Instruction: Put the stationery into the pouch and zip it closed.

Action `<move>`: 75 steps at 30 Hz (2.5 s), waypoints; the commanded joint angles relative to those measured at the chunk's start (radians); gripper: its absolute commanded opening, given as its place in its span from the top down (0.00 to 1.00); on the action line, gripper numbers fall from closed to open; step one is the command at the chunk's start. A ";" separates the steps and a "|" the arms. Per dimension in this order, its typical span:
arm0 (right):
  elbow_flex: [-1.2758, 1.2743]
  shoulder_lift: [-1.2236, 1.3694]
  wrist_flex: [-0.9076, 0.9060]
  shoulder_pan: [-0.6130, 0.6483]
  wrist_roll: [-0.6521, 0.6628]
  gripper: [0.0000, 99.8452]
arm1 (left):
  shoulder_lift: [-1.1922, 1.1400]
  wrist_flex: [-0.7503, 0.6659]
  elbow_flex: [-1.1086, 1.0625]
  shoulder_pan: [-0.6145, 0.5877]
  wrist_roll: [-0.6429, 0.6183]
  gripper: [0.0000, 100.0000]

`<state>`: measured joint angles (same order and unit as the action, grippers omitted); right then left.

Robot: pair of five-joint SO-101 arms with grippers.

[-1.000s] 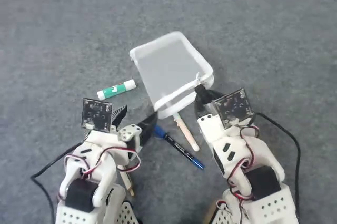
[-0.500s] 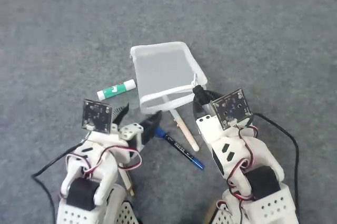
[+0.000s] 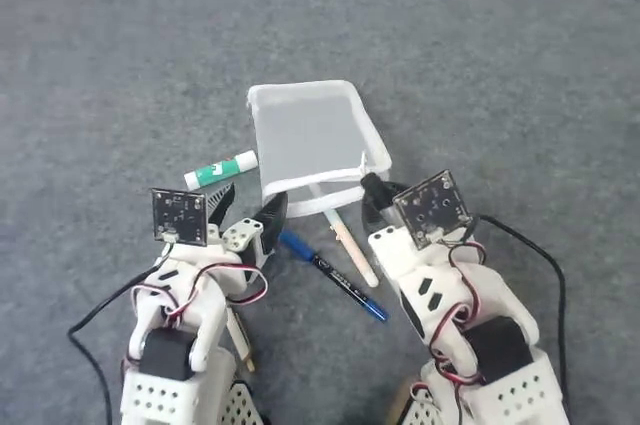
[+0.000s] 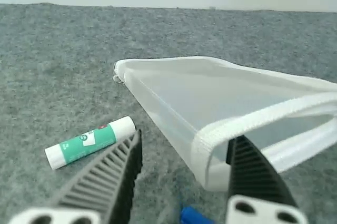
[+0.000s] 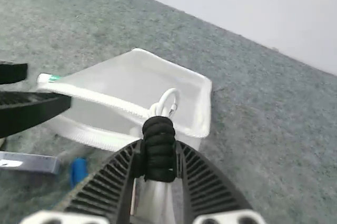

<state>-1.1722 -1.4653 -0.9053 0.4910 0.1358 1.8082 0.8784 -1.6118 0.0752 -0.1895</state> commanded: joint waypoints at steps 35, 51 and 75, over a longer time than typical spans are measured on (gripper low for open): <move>0.074 -0.024 -0.027 0.033 0.028 0.99 | 0.011 0.060 0.058 0.052 0.106 0.97; 0.071 -0.022 -0.031 0.027 0.029 0.87 | 0.011 0.186 0.200 0.052 0.120 0.99; 0.080 0.179 0.062 -0.119 0.028 0.82 | -0.354 0.250 0.613 0.046 0.141 0.99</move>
<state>-1.1615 -1.3779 -0.8884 0.3836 0.1511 1.6517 1.1301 -1.1745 0.1258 -0.0560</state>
